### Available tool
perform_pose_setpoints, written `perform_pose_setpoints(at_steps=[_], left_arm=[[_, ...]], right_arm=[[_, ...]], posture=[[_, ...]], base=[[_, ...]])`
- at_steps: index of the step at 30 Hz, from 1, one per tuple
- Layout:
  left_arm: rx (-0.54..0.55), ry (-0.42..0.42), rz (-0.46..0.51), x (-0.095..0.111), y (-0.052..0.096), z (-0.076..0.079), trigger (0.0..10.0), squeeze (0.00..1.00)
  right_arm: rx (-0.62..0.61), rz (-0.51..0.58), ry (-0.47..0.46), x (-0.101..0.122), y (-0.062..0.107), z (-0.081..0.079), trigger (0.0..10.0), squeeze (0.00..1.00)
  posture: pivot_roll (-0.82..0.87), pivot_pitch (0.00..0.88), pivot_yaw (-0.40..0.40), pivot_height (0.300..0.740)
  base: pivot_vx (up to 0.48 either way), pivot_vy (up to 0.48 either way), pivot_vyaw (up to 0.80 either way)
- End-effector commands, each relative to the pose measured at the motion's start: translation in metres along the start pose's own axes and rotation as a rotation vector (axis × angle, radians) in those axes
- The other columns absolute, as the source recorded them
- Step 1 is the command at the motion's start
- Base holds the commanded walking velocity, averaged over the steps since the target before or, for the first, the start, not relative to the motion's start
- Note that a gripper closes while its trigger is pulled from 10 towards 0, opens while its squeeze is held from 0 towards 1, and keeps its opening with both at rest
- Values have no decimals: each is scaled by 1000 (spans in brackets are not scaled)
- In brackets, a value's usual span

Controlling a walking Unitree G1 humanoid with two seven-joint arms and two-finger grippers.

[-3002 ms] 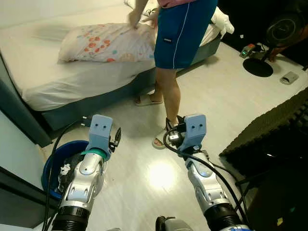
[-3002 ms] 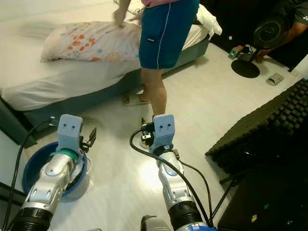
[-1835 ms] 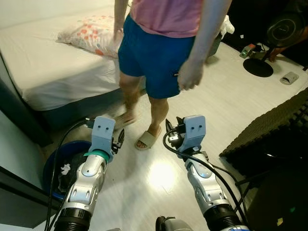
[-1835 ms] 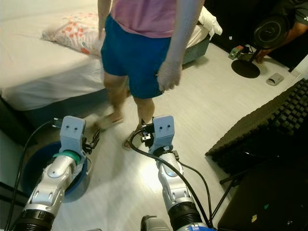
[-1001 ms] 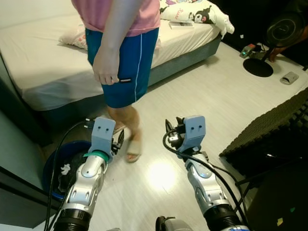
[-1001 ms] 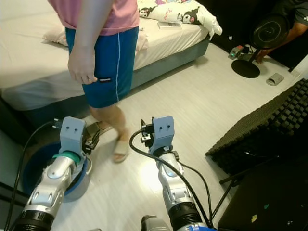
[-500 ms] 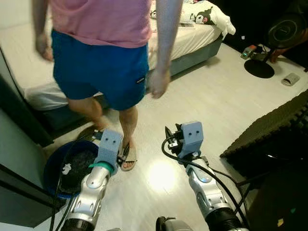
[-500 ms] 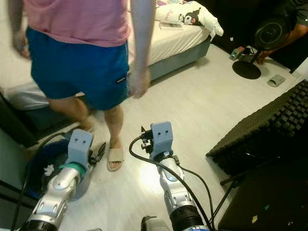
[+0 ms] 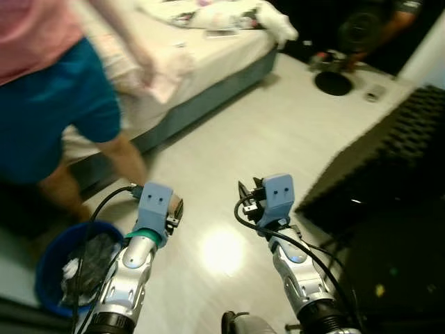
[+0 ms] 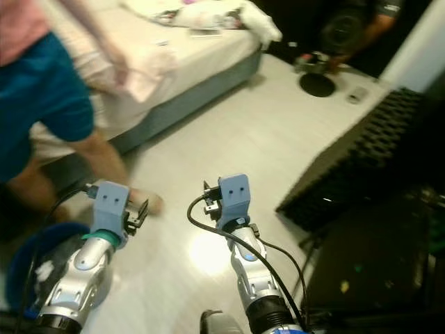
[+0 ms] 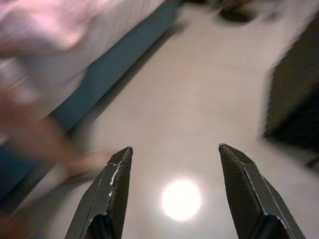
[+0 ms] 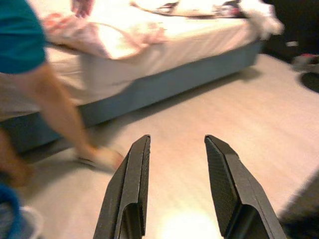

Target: Clean up the room

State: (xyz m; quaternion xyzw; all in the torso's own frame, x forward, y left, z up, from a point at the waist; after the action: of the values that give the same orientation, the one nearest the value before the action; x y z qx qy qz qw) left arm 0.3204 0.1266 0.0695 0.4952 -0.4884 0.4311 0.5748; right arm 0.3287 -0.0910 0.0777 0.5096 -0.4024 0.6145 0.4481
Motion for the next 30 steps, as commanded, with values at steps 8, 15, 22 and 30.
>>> perform_pose_setpoints(at_steps=[8, 15, 22, 30], left_arm=[[38, 6, -38, -10, 5, -9, 10000, 0], [46, -26, 3, -4, 5, -10, 10000, 0], [52, -22, 3, -4, 4, -10, 10000, 0], [53, -20, 2, -4, 4, -10, 10000, 0]], right_arm=[[10, -17, -10, -5, 2, -6, 10000, 0], [8, -11, 3, -3, 1, -6, 10000, 0], [11, -12, 2, -4, 1, -6, 10000, 0], [11, -12, 3, -4, 1, -6, 10000, 0]], posture=[[10, 9, -9, 728], [10, 10, -8, 728], [10, 12, -8, 728], [10, 13, -7, 728]], base=[[0, 0, -800], [343, 0, -225], [480, 0, 0], [480, 0, 0]])
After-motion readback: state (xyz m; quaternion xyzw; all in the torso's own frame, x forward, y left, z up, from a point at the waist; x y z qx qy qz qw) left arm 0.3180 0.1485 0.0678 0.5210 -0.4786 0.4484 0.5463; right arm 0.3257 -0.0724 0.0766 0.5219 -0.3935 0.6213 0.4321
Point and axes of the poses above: a point about 5 cm out from each wrist's last joint towards the gripper, its own y axis pointing back from the gripper into the wrist, its own x axis along the axis of the wrist's last joint, z = x × y, the point moved 3 cm from there along -y, pointing out of the wrist towards the gripper, and after that the axes turned 10 degrees about y, right-handed, at the moved point
